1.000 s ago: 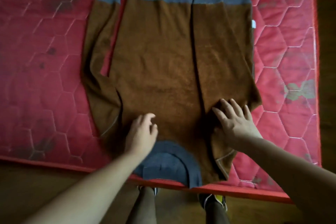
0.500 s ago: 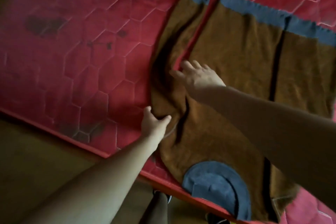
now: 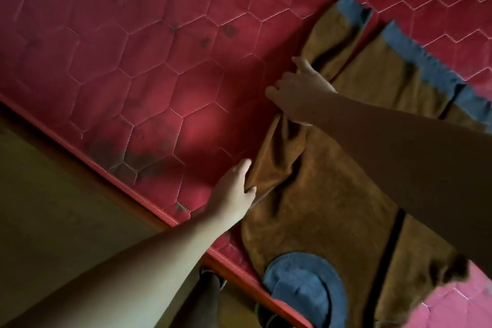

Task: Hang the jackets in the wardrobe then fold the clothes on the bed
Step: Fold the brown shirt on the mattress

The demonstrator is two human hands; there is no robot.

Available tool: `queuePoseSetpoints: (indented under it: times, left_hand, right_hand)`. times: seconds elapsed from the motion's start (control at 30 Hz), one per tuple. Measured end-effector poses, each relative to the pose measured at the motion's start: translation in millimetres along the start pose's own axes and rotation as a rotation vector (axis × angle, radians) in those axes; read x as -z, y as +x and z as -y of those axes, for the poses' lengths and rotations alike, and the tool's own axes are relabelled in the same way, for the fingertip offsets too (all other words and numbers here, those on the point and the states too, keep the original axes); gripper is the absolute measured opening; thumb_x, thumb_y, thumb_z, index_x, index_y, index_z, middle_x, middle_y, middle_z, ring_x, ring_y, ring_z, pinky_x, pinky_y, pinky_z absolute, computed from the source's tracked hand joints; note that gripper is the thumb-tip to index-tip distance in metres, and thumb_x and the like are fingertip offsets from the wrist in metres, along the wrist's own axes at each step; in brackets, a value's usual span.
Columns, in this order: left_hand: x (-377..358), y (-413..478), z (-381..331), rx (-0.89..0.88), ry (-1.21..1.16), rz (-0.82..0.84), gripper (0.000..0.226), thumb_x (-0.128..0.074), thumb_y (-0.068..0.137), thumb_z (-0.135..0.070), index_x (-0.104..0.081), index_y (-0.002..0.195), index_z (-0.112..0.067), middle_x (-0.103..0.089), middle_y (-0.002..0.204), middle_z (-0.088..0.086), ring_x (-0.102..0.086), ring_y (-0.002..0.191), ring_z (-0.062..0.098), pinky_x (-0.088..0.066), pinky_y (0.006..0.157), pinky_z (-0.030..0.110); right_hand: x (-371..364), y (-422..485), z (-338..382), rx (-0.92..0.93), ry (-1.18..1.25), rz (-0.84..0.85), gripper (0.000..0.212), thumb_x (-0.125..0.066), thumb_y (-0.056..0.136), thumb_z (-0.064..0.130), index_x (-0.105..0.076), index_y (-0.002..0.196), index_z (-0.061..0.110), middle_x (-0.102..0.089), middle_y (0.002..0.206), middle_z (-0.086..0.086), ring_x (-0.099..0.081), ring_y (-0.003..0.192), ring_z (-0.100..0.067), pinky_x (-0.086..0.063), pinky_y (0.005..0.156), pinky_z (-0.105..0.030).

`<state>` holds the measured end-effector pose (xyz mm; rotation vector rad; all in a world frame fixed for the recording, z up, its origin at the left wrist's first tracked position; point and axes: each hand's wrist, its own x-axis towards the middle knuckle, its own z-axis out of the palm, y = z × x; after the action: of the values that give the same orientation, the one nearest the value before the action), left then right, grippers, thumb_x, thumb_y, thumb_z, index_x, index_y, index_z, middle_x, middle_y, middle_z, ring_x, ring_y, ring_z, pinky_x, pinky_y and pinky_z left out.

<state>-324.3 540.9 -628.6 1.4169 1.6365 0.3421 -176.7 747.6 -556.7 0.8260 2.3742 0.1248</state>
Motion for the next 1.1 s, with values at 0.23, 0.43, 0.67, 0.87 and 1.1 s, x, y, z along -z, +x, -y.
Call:
queuePoseSetpoints:
  times: [0.23, 0.43, 0.67, 0.87, 1.1]
  left_hand:
    - [-31.8, -38.5, -42.4, -0.337, 0.247, -0.101, 0.056, -0.067, 0.085, -0.008, -0.04, 0.131, -0.025, -0.058, 0.103, 0.001, -0.065, 0.08, 0.02, -0.058, 0.064, 0.038]
    - [-70.1, -56.7, -46.2, -0.345, 0.701, 0.176, 0.054, -0.063, 0.086, -0.019, -0.046, 0.137, -0.028, -0.053, 0.112, 0.001, -0.063, 0.09, 0.024, -0.057, 0.065, 0.04]
    - [-63.4, -3.8, -63.6, -0.467, 0.612, -0.08, 0.03, -0.06, 0.09, -0.037, -0.062, 0.117, -0.024, -0.052, 0.107, -0.001, -0.059, 0.085, 0.017, -0.052, 0.063, 0.03]
    - [-64.2, 91.8, -112.4, -0.242, 0.28, -0.147, 0.033, -0.067, 0.09, -0.024, -0.063, 0.123, -0.023, -0.038, 0.135, 0.01, -0.042, 0.117, 0.019, -0.037, 0.103, 0.026]
    - [-52.4, 153.8, -128.7, -0.011, 0.179, 0.071, 0.024, -0.064, 0.087, -0.011, -0.071, 0.098, -0.029, -0.067, 0.108, -0.003, -0.064, 0.091, 0.013, -0.049, 0.07, 0.015]
  right_hand:
    - [-39.2, -103.6, -25.2, -0.18, 0.109, -0.408, 0.026, -0.054, 0.08, 0.012, -0.059, 0.105, 0.011, -0.053, 0.099, -0.012, -0.054, 0.091, -0.034, -0.036, 0.089, -0.051]
    - [-130.5, -216.6, 18.7, -0.418, 0.364, 0.059, 0.048, -0.044, 0.09, 0.02, -0.046, 0.138, 0.025, -0.045, 0.134, -0.008, -0.046, 0.121, -0.029, -0.041, 0.097, -0.047]
    - [-161.6, -203.5, 24.0, -0.709, 0.723, 0.004, 0.033, -0.049, 0.094, 0.023, -0.047, 0.125, 0.033, -0.041, 0.122, -0.007, -0.046, 0.111, -0.029, -0.045, 0.089, -0.043]
    - [-166.8, -176.3, -11.0, -0.85, 0.934, -0.122, 0.047, -0.049, 0.095, 0.005, -0.039, 0.133, 0.032, -0.033, 0.127, -0.009, -0.044, 0.115, -0.03, -0.054, 0.086, -0.046]
    - [-166.6, -123.7, -40.0, -0.671, 0.715, -0.111, 0.077, -0.063, 0.095, 0.024, -0.016, 0.153, 0.042, -0.01, 0.161, -0.008, -0.027, 0.142, -0.033, -0.043, 0.108, -0.049]
